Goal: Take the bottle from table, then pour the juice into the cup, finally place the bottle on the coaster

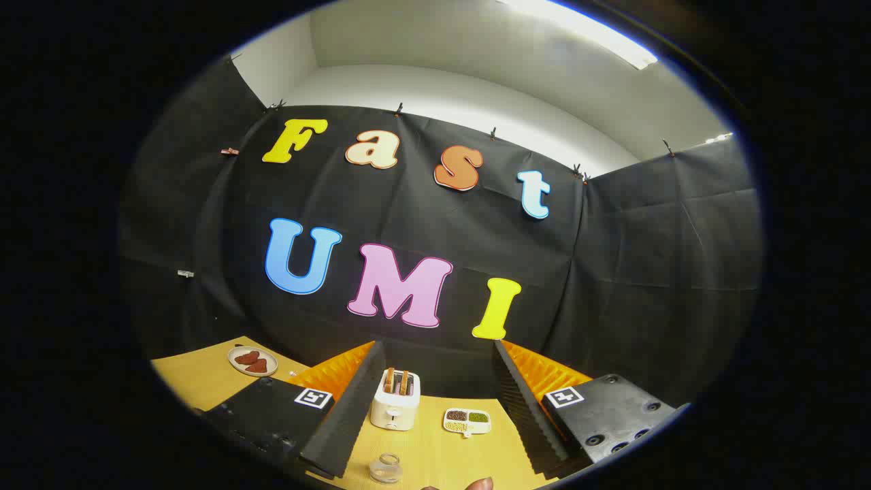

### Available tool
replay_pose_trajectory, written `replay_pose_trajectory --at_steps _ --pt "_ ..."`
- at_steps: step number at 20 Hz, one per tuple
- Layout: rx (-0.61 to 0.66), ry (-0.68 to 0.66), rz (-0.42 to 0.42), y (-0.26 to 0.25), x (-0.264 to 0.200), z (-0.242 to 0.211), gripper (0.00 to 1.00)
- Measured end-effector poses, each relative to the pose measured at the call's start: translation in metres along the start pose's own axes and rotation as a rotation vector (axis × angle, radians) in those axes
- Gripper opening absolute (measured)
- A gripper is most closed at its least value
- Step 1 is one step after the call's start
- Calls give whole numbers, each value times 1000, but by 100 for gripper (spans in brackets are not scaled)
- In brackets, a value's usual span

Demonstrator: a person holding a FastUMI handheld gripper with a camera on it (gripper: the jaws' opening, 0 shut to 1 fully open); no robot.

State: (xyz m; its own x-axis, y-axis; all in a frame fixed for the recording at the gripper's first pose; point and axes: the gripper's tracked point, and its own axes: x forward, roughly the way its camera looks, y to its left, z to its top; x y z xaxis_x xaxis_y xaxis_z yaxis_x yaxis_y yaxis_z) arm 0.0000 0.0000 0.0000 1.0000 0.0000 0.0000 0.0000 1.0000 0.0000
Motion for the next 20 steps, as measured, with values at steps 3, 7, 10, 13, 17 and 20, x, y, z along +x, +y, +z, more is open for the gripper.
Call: replay_pose_trajectory --at_steps 3,7,10,13,17,20 --pt "1 -7 7 4 0 2 97" --pt "2 -9 16 8 0 4 97" --pt "-4 -10 20 10 0 3 97" --pt "1 -14 28 14 -1 4 97" --pt "15 -22 43 20 -5 1 97" --pt "39 -22 43 22 -9 -14 97"
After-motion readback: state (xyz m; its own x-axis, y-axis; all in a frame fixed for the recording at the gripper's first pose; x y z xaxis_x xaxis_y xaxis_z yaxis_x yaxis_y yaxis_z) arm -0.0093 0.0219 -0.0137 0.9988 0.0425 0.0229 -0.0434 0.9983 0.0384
